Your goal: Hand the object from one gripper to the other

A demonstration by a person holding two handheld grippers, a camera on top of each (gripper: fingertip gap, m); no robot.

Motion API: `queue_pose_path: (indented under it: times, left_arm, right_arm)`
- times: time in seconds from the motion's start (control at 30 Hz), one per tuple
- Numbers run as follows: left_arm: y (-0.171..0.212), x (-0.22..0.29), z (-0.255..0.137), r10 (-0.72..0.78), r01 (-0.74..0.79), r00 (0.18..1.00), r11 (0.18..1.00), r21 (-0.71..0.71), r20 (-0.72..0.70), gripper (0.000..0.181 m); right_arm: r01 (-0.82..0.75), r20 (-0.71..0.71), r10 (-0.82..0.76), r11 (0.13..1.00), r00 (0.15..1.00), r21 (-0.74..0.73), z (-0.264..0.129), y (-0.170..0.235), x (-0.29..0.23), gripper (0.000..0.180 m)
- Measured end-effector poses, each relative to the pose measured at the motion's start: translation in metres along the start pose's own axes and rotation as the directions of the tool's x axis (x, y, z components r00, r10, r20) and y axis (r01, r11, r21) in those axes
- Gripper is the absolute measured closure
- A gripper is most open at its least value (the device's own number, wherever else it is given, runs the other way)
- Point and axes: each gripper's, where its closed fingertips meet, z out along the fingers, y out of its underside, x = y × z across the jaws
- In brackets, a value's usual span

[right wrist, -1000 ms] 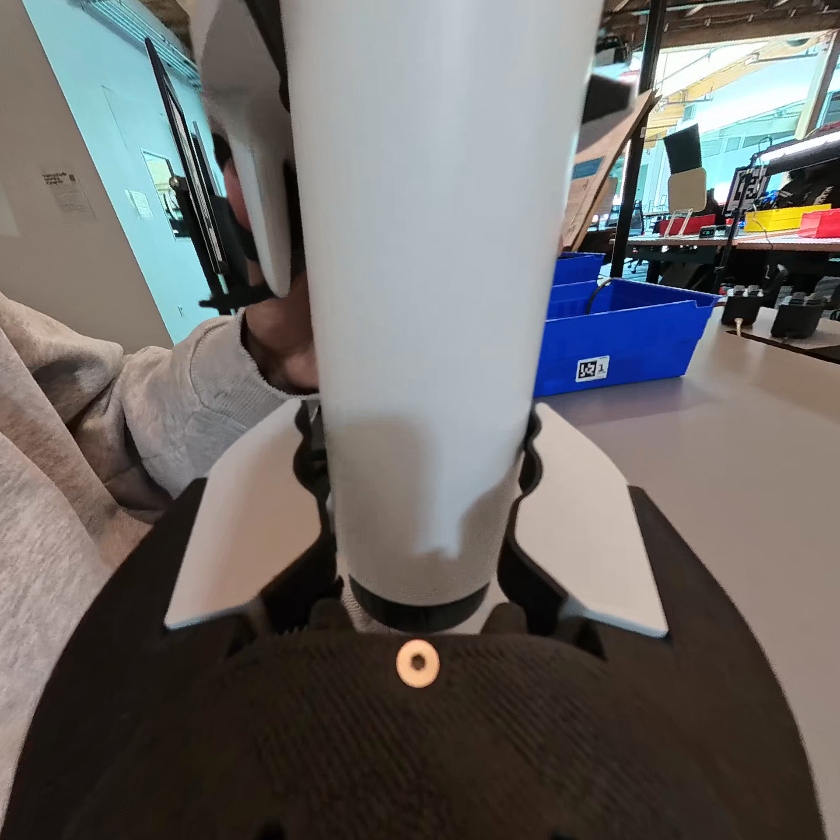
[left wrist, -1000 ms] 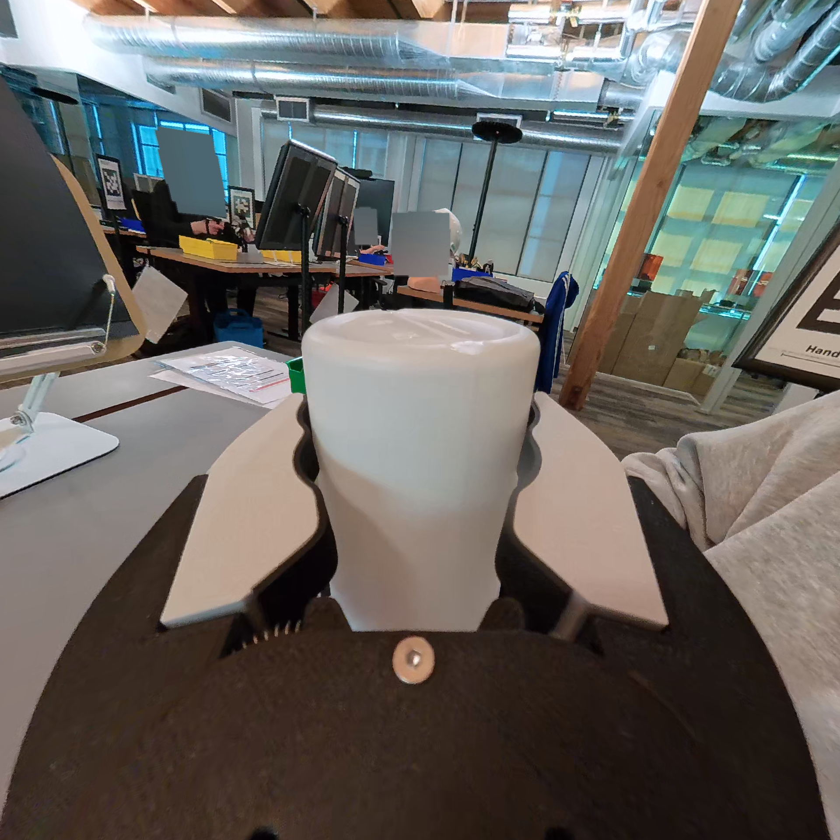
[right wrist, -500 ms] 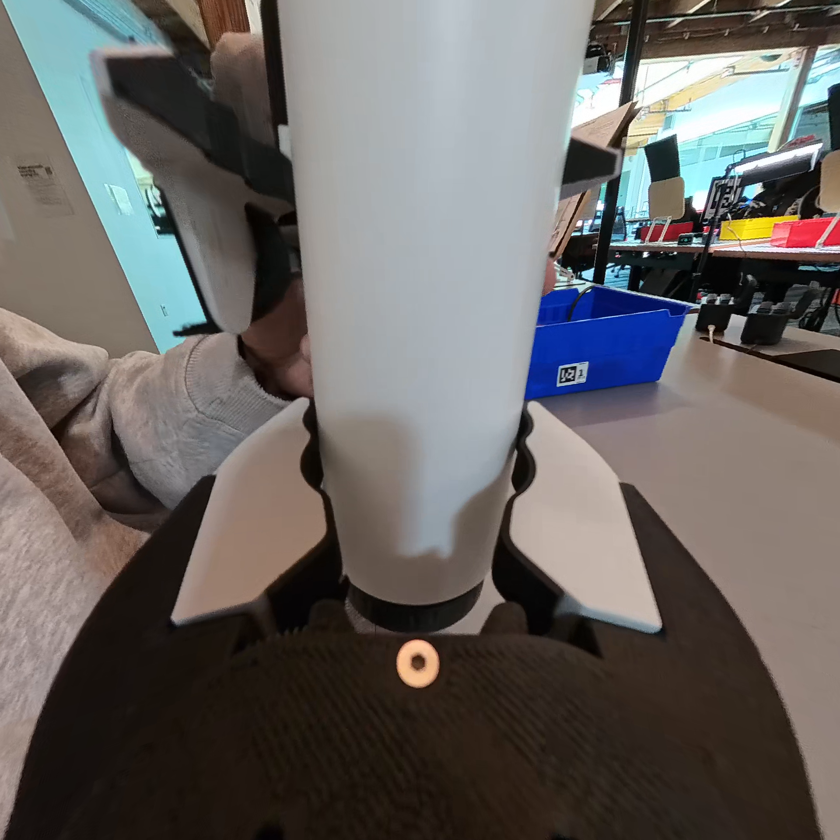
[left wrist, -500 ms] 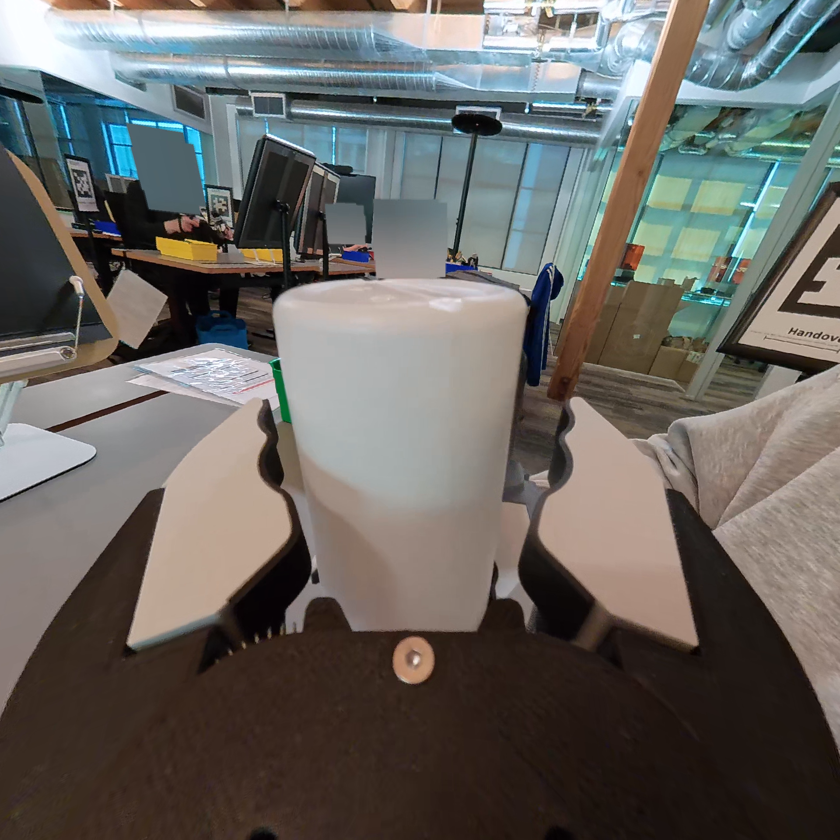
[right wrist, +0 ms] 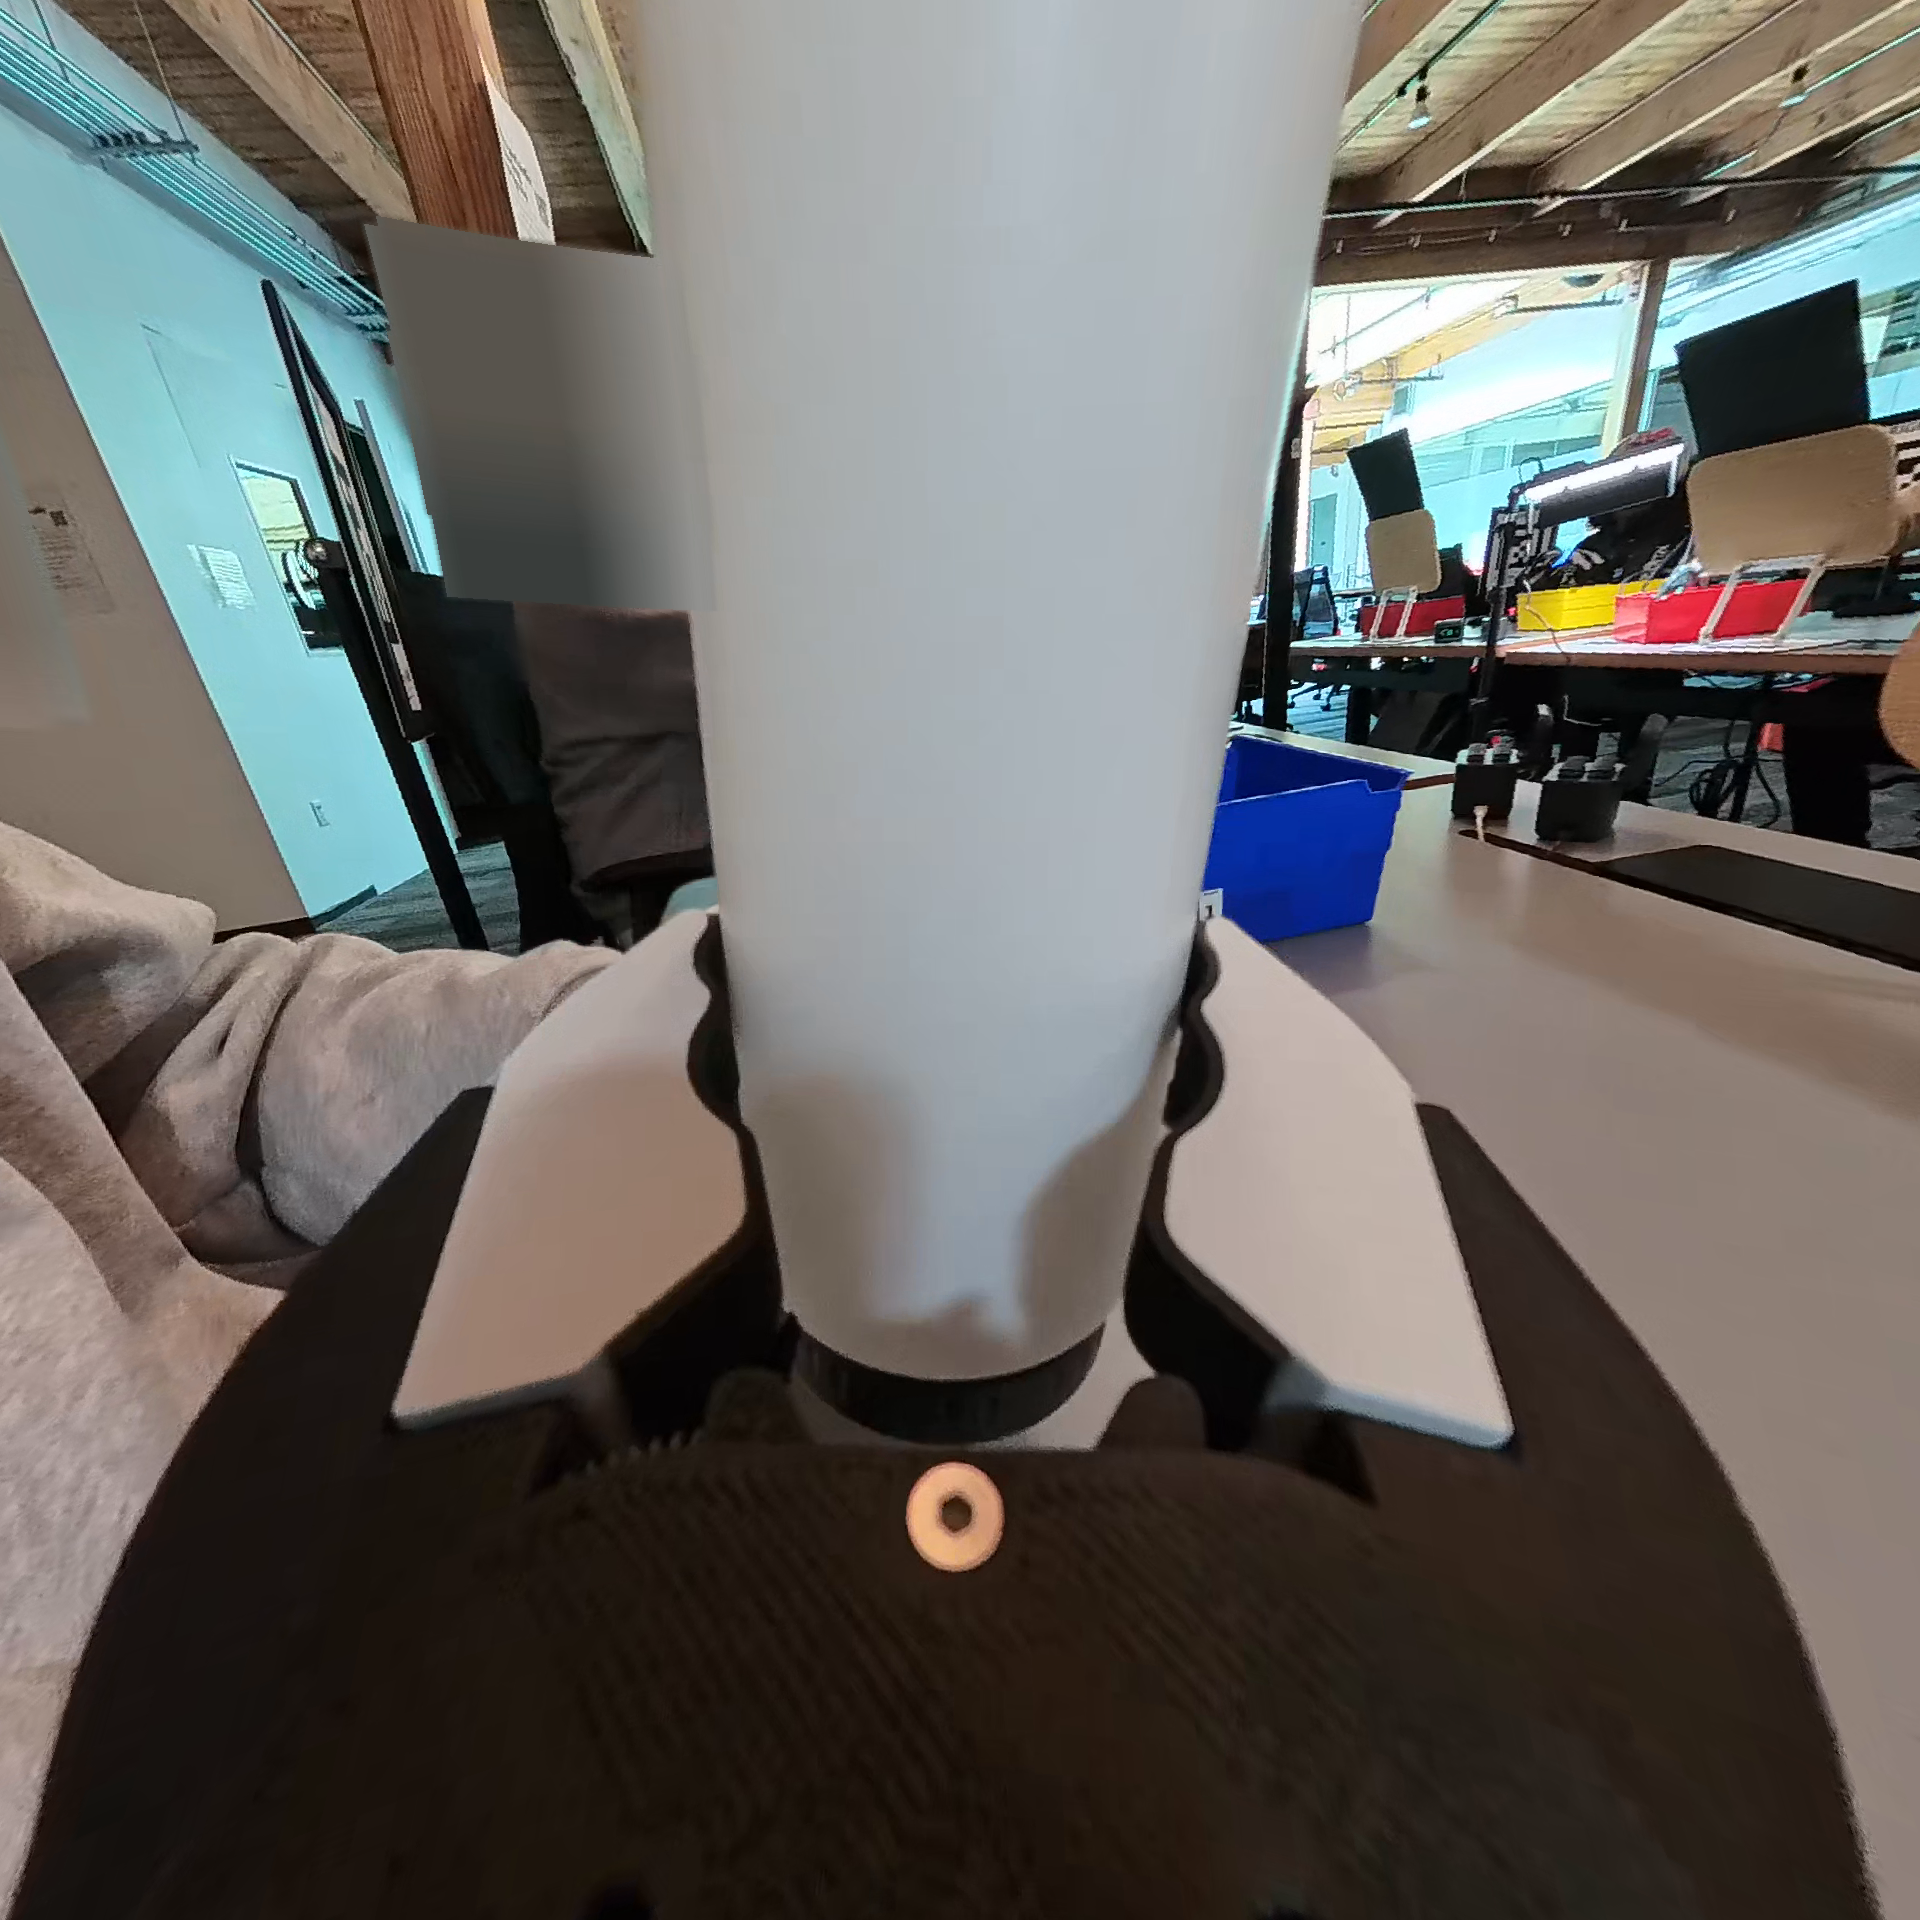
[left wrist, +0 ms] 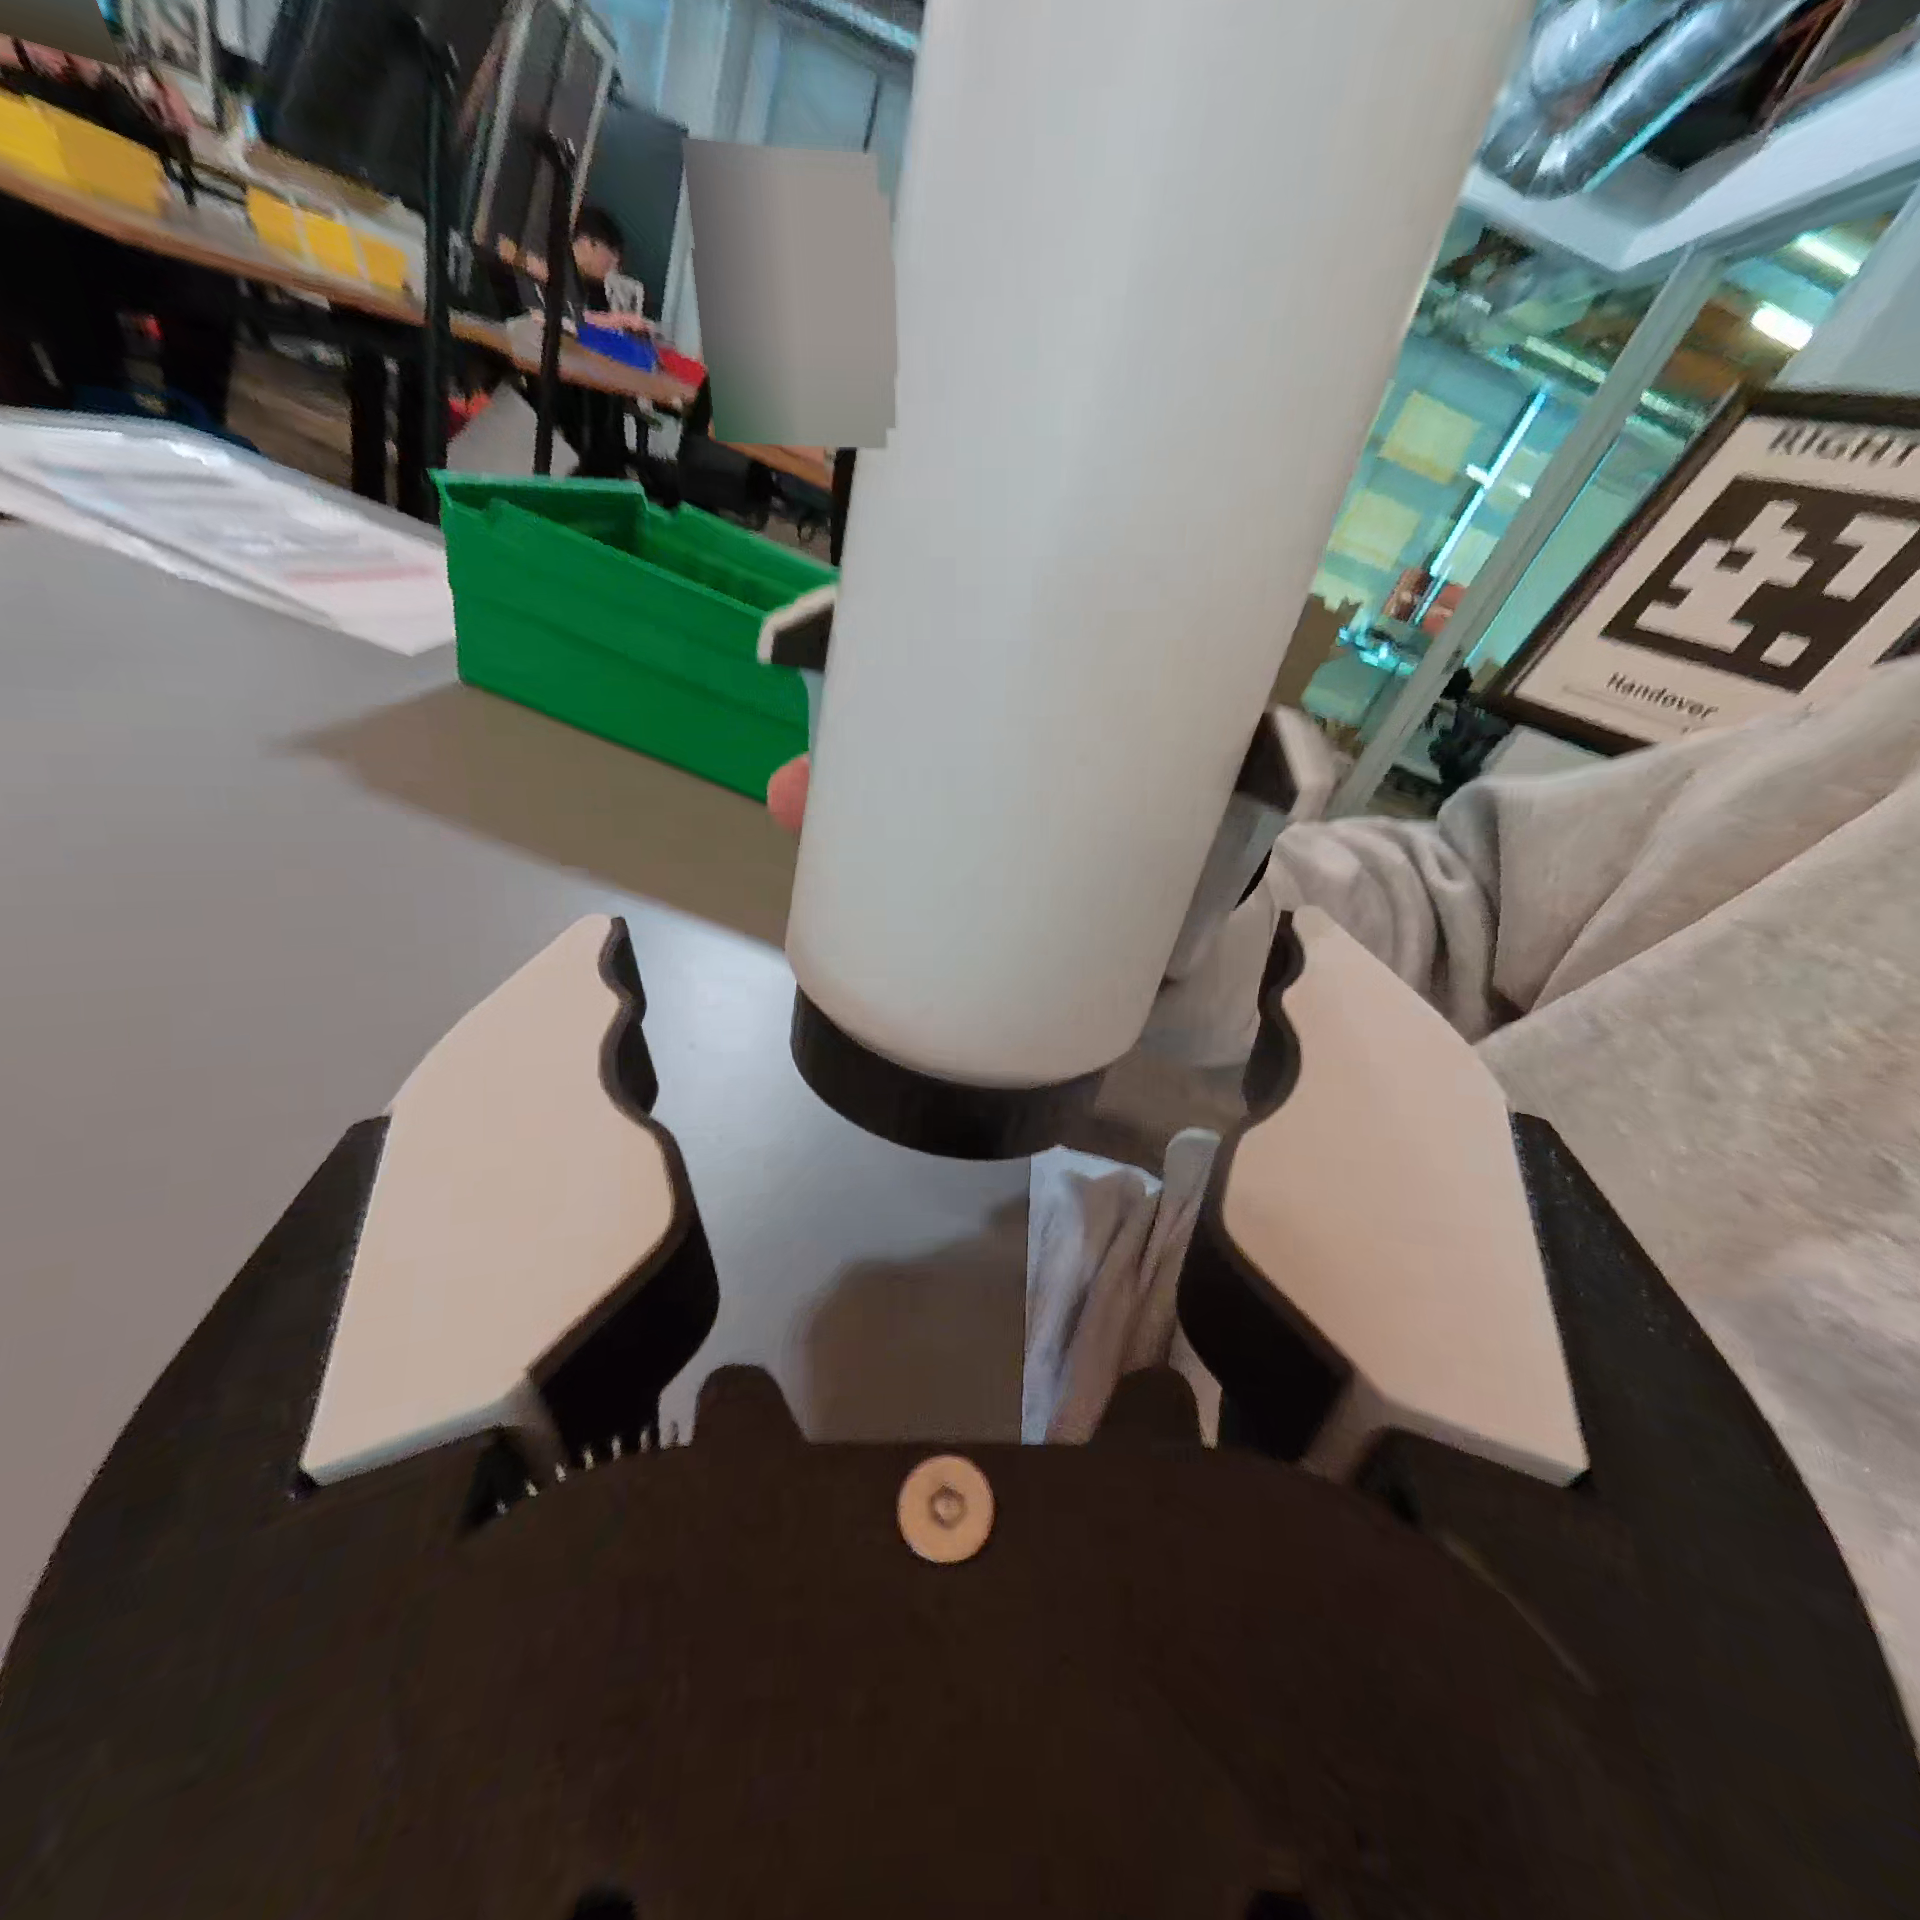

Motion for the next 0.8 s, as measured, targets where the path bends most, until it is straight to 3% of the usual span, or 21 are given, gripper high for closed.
queue_pose_path:
  times: [0.17, 0.5, 0.8]
  left_arm:
    - [0.016, 0.005, 0.010, 0.084, -0.084, 0.996, 0.993, -0.086, -0.005, 0.082]
    - [0.013, 0.010, 0.011, 0.109, -0.110, 0.994, 0.993, -0.040, -0.017, 0.097]
    - [0.014, 0.011, 0.010, 0.125, -0.125, 0.992, 0.991, -0.053, -0.017, 0.098]
  right_arm:
    - [-0.002, 0.011, 0.002, 1.000, 1.000, -0.022, 0.003, 0.006, -0.002, 0.095]
    - [0.019, 0.018, -0.018, 0.998, 1.000, -0.066, 0.009, 0.014, -0.009, 0.095]
    - [0.005, 0.016, -0.004, 0.998, 1.000, -0.068, 0.010, 0.014, -0.008, 0.093]
